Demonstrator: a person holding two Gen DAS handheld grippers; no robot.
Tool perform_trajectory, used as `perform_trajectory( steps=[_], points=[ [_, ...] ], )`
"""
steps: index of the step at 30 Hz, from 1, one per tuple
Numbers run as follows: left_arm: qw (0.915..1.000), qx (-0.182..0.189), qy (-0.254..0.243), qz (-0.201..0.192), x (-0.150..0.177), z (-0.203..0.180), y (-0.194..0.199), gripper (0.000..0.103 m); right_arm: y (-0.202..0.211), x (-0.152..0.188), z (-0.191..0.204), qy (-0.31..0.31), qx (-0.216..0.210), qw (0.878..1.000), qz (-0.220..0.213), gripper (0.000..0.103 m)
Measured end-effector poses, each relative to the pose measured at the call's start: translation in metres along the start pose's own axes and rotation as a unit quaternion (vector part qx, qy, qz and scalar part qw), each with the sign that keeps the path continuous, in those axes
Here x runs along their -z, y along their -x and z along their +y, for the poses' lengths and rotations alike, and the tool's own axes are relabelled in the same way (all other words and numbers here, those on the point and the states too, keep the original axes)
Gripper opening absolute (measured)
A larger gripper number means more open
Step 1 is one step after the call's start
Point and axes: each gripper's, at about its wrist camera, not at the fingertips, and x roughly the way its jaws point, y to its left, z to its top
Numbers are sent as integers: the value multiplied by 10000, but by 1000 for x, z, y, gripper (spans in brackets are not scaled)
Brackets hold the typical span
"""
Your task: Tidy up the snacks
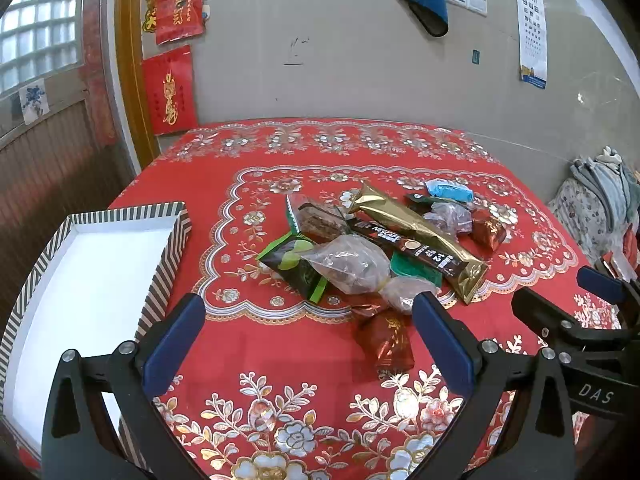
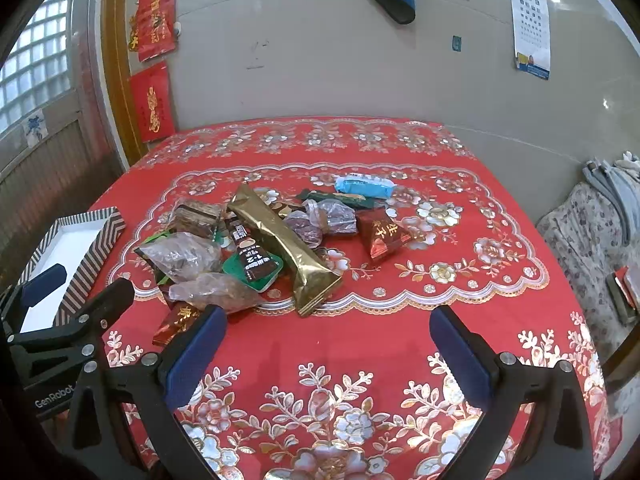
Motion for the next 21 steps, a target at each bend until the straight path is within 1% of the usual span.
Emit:
perform_trajectory(
  steps=[6, 16, 19, 21],
  points=[
    [10000, -66, -8, -17, 0, -1, -1, 103, -1, 1, 0, -21, -28, 10000, 43, 102],
    [10000, -51, 63, 43, -2, 10, -6, 103, -6, 2, -5, -62, -24, 9999, 104, 102],
    [9999, -64, 27, 104, -4, 12, -9, 103, -7, 3, -6, -100, -69, 9999, 115, 102],
    [9999, 7, 32, 157, -6, 15, -11, 103, -8, 3, -7, -92, -67, 9999, 125, 102]
  ],
)
